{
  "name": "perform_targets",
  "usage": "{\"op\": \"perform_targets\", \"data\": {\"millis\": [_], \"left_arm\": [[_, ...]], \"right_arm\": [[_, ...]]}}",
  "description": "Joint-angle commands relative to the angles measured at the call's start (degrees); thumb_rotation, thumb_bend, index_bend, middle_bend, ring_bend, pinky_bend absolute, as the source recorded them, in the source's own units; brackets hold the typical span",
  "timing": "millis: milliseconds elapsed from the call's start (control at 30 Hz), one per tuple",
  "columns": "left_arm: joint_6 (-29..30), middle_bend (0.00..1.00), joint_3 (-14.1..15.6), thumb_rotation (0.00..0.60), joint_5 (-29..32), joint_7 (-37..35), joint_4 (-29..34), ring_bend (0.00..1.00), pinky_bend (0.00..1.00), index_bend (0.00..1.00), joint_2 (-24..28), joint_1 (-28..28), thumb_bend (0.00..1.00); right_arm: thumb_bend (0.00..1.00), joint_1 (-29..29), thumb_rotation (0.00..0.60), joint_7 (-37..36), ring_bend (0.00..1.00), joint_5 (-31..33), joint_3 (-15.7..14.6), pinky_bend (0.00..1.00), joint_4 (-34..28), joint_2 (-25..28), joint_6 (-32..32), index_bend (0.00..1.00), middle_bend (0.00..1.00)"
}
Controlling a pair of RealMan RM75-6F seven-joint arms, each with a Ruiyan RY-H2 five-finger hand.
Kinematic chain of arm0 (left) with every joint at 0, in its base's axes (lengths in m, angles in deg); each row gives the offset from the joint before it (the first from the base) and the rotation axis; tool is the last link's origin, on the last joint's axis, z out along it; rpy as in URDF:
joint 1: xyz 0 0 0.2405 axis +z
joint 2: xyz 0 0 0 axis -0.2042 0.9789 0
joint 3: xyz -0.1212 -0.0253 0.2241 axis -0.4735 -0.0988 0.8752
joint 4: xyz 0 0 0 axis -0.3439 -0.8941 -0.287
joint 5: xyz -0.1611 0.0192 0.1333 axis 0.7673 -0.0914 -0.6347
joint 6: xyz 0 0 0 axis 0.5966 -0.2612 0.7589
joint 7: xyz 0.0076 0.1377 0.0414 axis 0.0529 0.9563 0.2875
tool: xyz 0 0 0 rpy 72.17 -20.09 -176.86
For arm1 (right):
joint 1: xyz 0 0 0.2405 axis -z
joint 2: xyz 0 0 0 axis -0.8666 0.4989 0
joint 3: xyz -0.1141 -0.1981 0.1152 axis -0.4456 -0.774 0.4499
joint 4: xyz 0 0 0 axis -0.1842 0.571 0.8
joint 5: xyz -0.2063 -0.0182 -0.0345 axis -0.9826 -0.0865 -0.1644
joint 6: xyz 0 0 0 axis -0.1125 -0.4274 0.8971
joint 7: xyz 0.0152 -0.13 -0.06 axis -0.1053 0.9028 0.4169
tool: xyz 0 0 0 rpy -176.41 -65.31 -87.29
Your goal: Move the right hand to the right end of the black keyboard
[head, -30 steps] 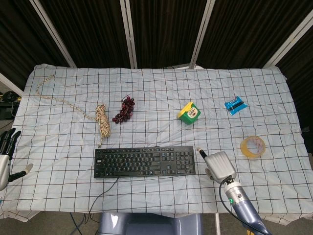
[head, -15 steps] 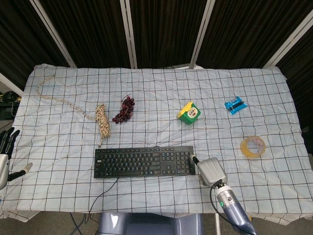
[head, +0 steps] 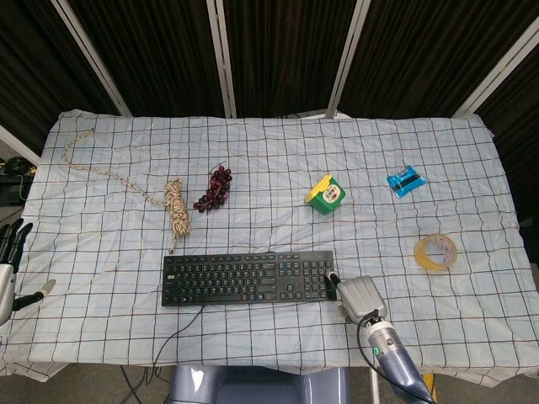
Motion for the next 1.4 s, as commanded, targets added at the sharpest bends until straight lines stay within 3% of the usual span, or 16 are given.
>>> {"op": "perform_targets", "data": {"millis": [33,767,1067,1167,1267,1400], "left_arm": [[-0.2,0.0,0.0,0.6,0.1,-0.2,0.1,0.0,0.0,0.0,0.1,0.0,0.12],[0.1,0.0,0.0,0.6,-0.5,-1.6,0.2,0.0,0.0,0.0,0.0,-0.1,0.12],[0.1,0.0,0.1,0.6,-0.5,-1.8,0.2,0.0,0.0,0.0,0.0,-0.1,0.12],[0.0,0.0,0.2,0.6,-0.5,-1.8,0.2,0.0,0.0,0.0,0.0,0.0,0.12],[0.0,0.0,0.3,0.6,-0.7,-1.8,0.4,0.0,0.0,0.0,0.1,0.0,0.12],[0.1,0.0,0.6,0.6,-1.1,-1.5,0.7,0.0,0.0,0.0,0.2,0.1,0.12]], "right_arm": [[0.38,-0.4,0.6,-0.5,0.82,1.0,0.0,0.78,0.8,-0.5,0.0,0.15,0.83],[0.38,-1.6,0.6,-1.6,0.82,3.3,-2.3,0.78,1.6,-2.8,1.0,0.16,0.83],[0.38,-1.5,0.6,-4.5,0.79,-4.5,-0.2,0.78,-1.7,-0.2,5.7,0.16,0.81],[0.37,-0.9,0.6,-6.3,0.72,-9.3,0.2,0.71,-3.2,1.9,7.9,0.16,0.74],[0.3,0.2,0.6,-8.4,0.54,-13.9,0.1,0.62,-4.7,5.0,10.0,0.16,0.56],[0.16,3.9,0.6,-15.9,0.1,-23.1,-2.2,0.35,-5.9,11.9,13.9,0.1,0.15]]}}
